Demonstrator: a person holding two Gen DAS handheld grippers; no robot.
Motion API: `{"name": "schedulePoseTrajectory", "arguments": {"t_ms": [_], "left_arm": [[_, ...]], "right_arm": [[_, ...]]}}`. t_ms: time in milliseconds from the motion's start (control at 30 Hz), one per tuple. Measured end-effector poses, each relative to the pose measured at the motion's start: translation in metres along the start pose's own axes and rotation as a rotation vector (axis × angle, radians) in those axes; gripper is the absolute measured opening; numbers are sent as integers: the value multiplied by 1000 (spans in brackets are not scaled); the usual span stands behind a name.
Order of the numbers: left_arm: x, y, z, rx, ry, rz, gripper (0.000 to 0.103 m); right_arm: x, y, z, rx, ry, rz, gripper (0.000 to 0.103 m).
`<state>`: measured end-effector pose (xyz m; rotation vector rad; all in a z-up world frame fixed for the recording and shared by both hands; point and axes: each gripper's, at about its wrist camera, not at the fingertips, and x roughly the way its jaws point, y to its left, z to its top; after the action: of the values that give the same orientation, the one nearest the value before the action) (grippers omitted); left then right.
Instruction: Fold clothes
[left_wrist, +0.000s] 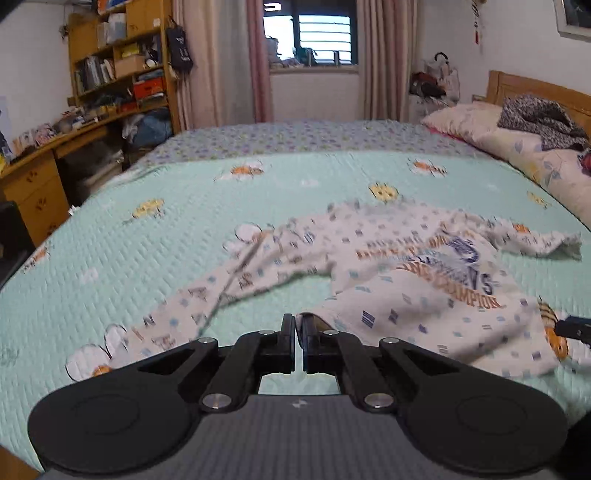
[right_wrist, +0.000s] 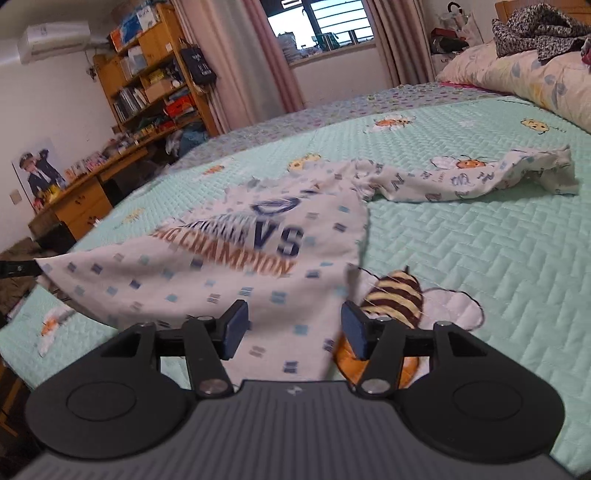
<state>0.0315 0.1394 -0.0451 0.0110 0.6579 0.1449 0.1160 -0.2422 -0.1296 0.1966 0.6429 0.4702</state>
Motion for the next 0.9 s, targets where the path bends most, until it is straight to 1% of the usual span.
{"name": "schedulePoseTrajectory", "arguments": {"t_ms": [33,133,233,333,467,567,600,633,667,700,800,900], "left_arm": [[0,-1,-4,4,7,-3,3],[11,-2,-11,16,24,36,3],[29,1,-19,19,65,134,4],[40,5,-23,-19,96,109,4],[42,3,-26,-6,100,109,4],[44,3,-25,-9,104,107,4],[45,3,-25,-9,106,105,4],[46,3,-24,-9,108,103,4],[47,3,-25,-6,110,104,4],[47,2,-25,-4,112,103,4],[48,-1,-25,5,116,99,4],[48,-5,-25,19,114,93,5]], "right_arm": [[0,3,-3,-34,11,-7,58],[-2,14,-13,-147,43,-31,58],[-4,36,-33,-376,61,-97,58],[1,47,-48,-538,72,-157,58],[9,60,-67,-739,82,-236,57],[14,61,-65,-778,65,-277,54],[14,63,-64,-798,60,-291,46],[15,64,-66,-815,58,-302,41],[15,64,-67,-831,62,-312,32],[14,63,-68,-840,65,-316,28],[10,61,-67,-807,44,-308,28],[11,63,-63,-805,24,-306,28]]}}
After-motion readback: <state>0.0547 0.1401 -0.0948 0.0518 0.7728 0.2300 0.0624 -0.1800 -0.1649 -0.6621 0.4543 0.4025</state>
